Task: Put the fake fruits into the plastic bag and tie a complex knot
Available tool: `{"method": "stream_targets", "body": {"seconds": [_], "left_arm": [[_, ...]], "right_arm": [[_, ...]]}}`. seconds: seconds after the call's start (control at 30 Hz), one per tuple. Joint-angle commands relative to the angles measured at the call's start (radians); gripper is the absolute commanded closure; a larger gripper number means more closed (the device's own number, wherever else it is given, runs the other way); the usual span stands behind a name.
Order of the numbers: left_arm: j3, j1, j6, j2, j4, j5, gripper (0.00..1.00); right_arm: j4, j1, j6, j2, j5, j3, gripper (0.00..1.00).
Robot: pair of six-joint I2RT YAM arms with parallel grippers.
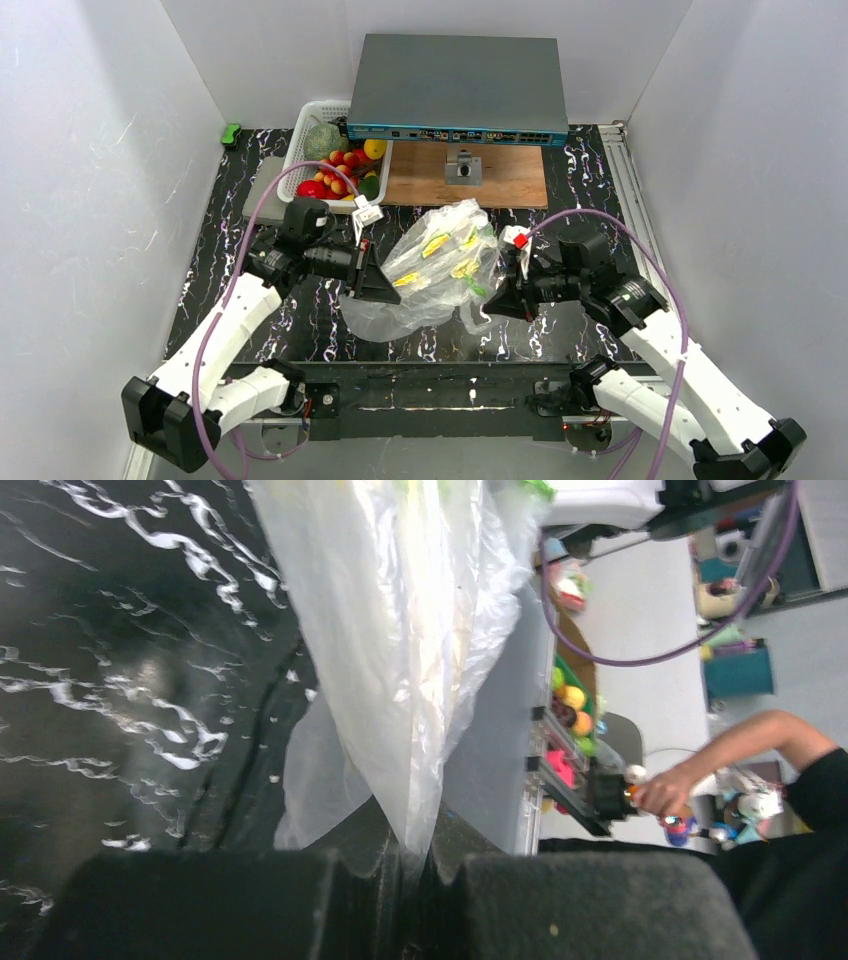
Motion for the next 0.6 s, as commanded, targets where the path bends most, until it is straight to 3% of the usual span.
{"method": "stream_targets", "body": {"seconds": [0.0, 0.1, 0.17, 0.23, 0.33, 0.47, 0.53, 0.57], "left_arm": [[0.129, 0.085, 0.319, 0.100, -0.352, -0.043, 1.00], [0.192, 0.114, 0.551, 0.194, -0.531, -0.144, 0.97], [0.212, 0.121, 0.623, 0.229, -0.563, -0.207, 0.90], [0.230, 0.125, 0.681, 0.244, -0.580, -0.246, 0.88], [0.229, 0.134, 0.757, 0.217, -0.556, -0.355, 0.89], [0.149, 0.153, 0.907, 0.174, -0.476, -0.537, 1.00], [0.115, 0.163, 0.982, 0.170, -0.431, -0.572, 1.00], [0.106, 0.163, 1.011, 0.164, -0.414, -0.571, 0.93]], "right_arm": [[-0.225, -0.016, -0.188, -0.096, 0.252, 0.089, 0.99], [-0.260, -0.049, -0.254, -0.163, 0.260, 0.077, 0.99], [-0.269, -0.050, -0.251, -0.174, 0.230, 0.078, 0.99], [-0.275, -0.050, -0.255, -0.164, 0.258, 0.081, 0.99], [-0.286, -0.053, -0.304, -0.158, 0.338, 0.082, 0.99], [-0.281, -0.064, -0.338, -0.162, 0.402, 0.065, 0.99], [-0.278, -0.067, -0.324, -0.149, 0.387, 0.058, 0.99], [-0.270, -0.067, -0.309, -0.142, 0.369, 0.055, 0.99]]}}
